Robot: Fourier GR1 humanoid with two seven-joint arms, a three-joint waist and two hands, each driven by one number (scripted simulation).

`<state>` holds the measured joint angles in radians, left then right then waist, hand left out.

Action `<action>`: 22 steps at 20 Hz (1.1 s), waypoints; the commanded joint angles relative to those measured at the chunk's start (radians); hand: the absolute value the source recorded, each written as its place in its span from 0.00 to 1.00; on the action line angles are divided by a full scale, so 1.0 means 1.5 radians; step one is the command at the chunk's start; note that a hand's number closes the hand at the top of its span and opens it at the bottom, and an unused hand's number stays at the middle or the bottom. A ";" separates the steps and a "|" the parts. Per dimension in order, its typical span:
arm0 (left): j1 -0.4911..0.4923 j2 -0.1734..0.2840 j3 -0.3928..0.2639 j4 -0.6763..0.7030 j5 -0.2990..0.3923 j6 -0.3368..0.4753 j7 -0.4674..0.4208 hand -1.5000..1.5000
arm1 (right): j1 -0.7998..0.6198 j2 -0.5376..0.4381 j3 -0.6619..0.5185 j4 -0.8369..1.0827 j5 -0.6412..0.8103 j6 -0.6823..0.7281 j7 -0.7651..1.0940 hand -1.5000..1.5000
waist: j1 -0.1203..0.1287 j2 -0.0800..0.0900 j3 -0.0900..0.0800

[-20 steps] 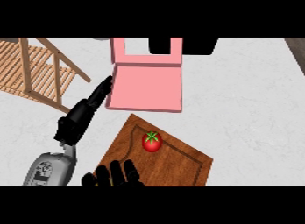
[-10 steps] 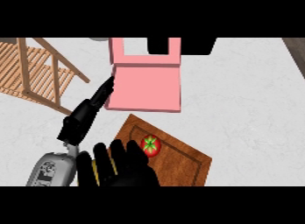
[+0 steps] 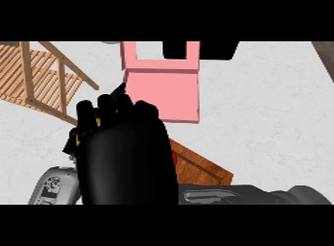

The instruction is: Pick the lemon from the cutting board and place it in the cardboard box

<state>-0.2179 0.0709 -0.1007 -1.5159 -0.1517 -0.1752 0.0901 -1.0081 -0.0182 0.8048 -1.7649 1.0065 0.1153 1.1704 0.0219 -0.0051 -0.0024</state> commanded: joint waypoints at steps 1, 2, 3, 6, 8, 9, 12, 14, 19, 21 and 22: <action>0.016 0.015 0.012 -0.024 0.019 -0.019 -0.001 0.50 | -0.057 0.012 -0.038 0.082 -0.033 -0.026 0.103 1.00 | 0.008 0.001 0.000; 0.000 0.000 0.004 0.007 -0.002 0.002 0.001 0.50 | -0.059 0.012 -0.062 0.085 -0.048 -0.037 0.076 1.00 | 0.000 0.003 0.001; -0.031 0.011 0.020 0.023 0.013 -0.015 -0.005 0.50 | -0.107 0.012 -0.077 0.086 -0.059 -0.024 0.106 1.00 | 0.001 0.003 0.000; 0.025 0.014 0.004 -0.033 0.011 -0.018 -0.003 0.50 | -0.100 0.012 -0.061 0.144 -0.040 -0.067 0.109 1.00 | 0.008 0.001 0.000; -0.004 0.013 0.017 0.003 0.008 -0.011 -0.003 0.50 | -0.128 0.012 -0.114 0.192 -0.054 -0.040 0.064 1.00 | -0.001 0.004 0.000; 0.004 -0.001 0.003 -0.003 0.001 -0.005 -0.012 0.50 | -0.118 0.012 -0.079 0.234 -0.030 -0.094 0.058 1.00 | 0.003 0.005 0.000; -0.025 -0.002 0.012 -0.015 0.007 -0.003 0.021 0.50 | -0.134 0.012 -0.124 0.310 -0.043 -0.085 -0.007 1.00 | 0.001 0.005 0.001; 0.003 0.004 0.011 -0.024 0.004 -0.006 0.010 0.50 | -0.133 0.012 -0.121 0.337 -0.042 -0.097 -0.029 1.00 | 0.000 0.004 0.001; -0.039 -0.007 0.016 0.041 -0.009 0.004 -0.008 0.50 | -0.094 0.012 -0.077 0.429 -0.036 -0.170 -0.057 1.00 | -0.003 0.006 0.001; 0.002 0.001 0.007 -0.050 0.012 -0.016 0.038 0.50 | -0.104 0.012 -0.121 0.501 -0.051 -0.207 -0.109 1.00 | 0.007 0.006 0.001; 0.001 -0.015 0.003 -0.007 -0.008 0.008 -0.005 0.50 | -0.085 0.012 -0.109 0.511 -0.051 -0.218 -0.113 1.00 | 0.002 0.007 0.001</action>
<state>-0.2193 0.0674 -0.0901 -1.5296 -0.1540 -0.1810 0.0925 -1.1631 -0.0039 0.6396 -1.1048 0.9415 -0.1099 1.0081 0.0249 0.0039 -0.0009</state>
